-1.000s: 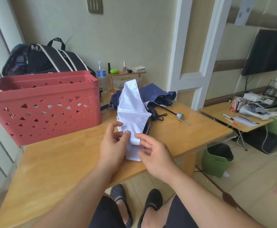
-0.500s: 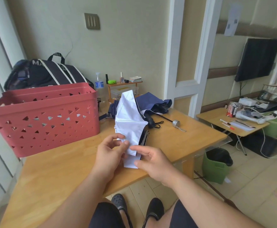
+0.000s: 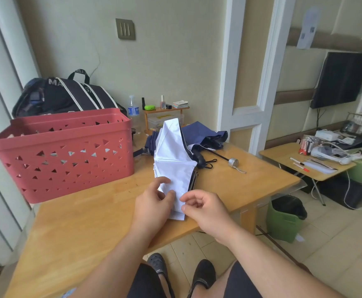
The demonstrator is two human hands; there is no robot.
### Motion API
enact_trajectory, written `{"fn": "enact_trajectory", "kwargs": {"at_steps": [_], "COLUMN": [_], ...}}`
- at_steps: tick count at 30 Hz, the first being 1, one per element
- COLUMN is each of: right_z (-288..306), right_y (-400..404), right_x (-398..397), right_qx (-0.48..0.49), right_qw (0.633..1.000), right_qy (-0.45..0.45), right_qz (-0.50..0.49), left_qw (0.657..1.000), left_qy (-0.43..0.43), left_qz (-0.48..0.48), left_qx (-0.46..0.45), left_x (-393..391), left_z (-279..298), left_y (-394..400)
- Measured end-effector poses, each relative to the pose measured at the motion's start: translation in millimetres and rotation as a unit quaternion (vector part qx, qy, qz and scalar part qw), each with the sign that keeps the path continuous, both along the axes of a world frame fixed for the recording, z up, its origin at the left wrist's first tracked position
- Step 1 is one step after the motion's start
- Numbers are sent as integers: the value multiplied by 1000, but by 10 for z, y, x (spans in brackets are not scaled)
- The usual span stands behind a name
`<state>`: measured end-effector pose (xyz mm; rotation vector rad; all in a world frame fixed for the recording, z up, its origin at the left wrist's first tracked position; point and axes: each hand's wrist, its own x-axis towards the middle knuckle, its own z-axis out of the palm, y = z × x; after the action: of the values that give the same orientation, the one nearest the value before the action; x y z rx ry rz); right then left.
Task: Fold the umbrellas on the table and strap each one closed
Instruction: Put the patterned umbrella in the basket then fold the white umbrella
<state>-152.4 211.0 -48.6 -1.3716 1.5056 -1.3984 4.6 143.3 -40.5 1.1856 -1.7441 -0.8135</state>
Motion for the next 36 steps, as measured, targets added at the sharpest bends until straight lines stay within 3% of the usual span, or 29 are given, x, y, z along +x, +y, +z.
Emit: {"fn": "enact_trajectory", "kwargs": {"at_steps": [5, 8, 10, 14, 17, 19, 24, 27, 29, 31, 33, 34, 36], "right_z": [143, 279, 339, 369, 209, 96, 82, 63, 55, 43, 30, 23, 1], "right_y": [-254, -530, -738, -1123, -1194, -1185, -1229, -1213, -1204, -1207, -1203, -1184, -1134], "right_x": [-59, -299, -493, -689, -690, -705, -738, -737, -736, -754, -784, -794, -801], "right_qx": [46, 32, 18, 25, 124, 165, 134, 110, 98, 81, 69, 56, 11], "right_qw": [998, 987, 970, 921, 859, 828, 848, 850, 857, 866, 884, 897, 926], "right_qy": [-7, 93, 200, 385, 494, 532, 511, 513, 504, 492, 462, 437, 376], "right_qz": [-35, -128, -136, -47, 56, 69, 44, 37, 37, 32, 27, 19, -10], "left_qw": [998, 994, 992, 989, 984, 977, 935, 935, 925, 889, 809, 786, 793], "left_qy": [-56, -108, -124, -143, -173, -212, -337, -328, -300, -388, -544, -580, -572], "left_qz": [-31, -18, -13, -5, 5, -11, -89, -24, -60, -139, -178, -186, -199], "left_qx": [21, 19, 33, 33, 33, 34, 67, -135, -225, -197, -136, -107, -65], "left_x": [28, 29, 24, 1, 11, 44, 84, -84, -272, -430, -481, -464, -409], "left_z": [30, 36, 54, 62, 53, 73, 414, 608, 682, 619, 383, 258, 73], "left_y": [11, 25, 40, 54, 76, 72, -136, -460, -661, -809, -866, -884, -919]}}
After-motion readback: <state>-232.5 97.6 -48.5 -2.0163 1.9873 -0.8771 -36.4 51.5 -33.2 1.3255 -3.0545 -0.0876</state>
